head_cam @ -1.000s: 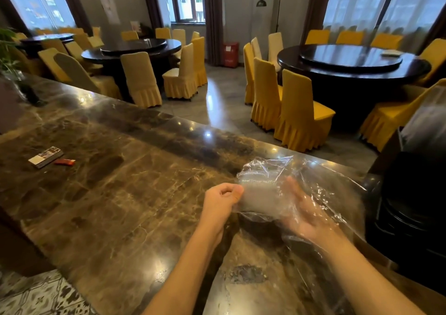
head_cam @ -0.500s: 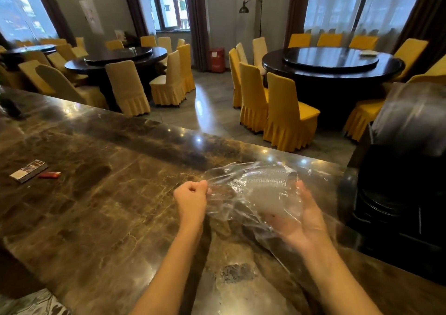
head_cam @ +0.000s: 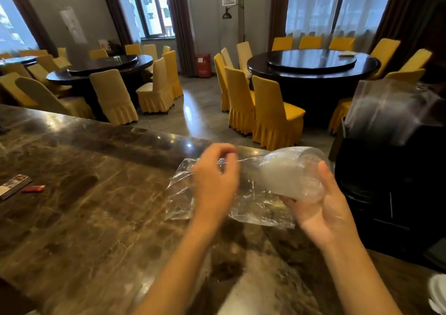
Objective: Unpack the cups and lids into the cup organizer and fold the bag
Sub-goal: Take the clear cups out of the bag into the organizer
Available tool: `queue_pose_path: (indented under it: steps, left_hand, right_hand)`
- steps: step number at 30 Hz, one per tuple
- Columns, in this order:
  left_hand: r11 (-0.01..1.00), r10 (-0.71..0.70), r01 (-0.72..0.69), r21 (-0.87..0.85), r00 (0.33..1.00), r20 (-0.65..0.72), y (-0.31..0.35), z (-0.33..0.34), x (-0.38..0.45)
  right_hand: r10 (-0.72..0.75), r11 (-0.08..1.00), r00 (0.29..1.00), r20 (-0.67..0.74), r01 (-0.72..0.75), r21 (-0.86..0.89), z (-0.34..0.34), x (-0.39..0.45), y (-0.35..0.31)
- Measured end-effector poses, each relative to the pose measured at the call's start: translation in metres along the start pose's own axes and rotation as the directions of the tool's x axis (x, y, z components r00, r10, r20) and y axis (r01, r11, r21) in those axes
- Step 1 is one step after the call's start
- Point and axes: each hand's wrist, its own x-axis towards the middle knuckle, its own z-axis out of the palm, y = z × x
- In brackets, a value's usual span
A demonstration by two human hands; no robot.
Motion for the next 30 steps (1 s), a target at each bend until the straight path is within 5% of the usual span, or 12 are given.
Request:
queue_pose_path:
  steps: [4,9,16,26,30]
  left_hand:
    - [0.993,0.077,-0.028,-0.117,0.898,0.433,0.046,0.060,-0.030]
    - [0.950,0.060,0.094,-0.298,0.882,0.468,0.061,0.101,-0.038]
    - [0.884,0.068,0.234,-0.404,0.791,0.608,0.092,0.175,-0.048]
    - [0.940,0.024,0.234,-0.248,0.680,0.733,0.097,0.258,-0.061]
    - [0.972,-0.019,0.173,-0.156,0.727,0.687,0.087,0.271,-0.063]
  right_hand:
    - [-0.074,0.995,0.997,-0.022,0.073,-0.068,0.004,-0.016,-0.011]
    - [-0.131,0.991,0.982,-0.135,0.125,-0.055,-0.026,-0.047,-0.043]
    - [-0.183,0.936,0.943,-0.277,0.254,0.245,-0.084,-0.077,-0.071]
    - [-0.244,0.894,0.906,-0.345,0.348,0.281,-0.133,-0.077,-0.080]
    - [-0.235,0.880,0.922,-0.307,0.336,0.335,-0.143,-0.069,-0.073]
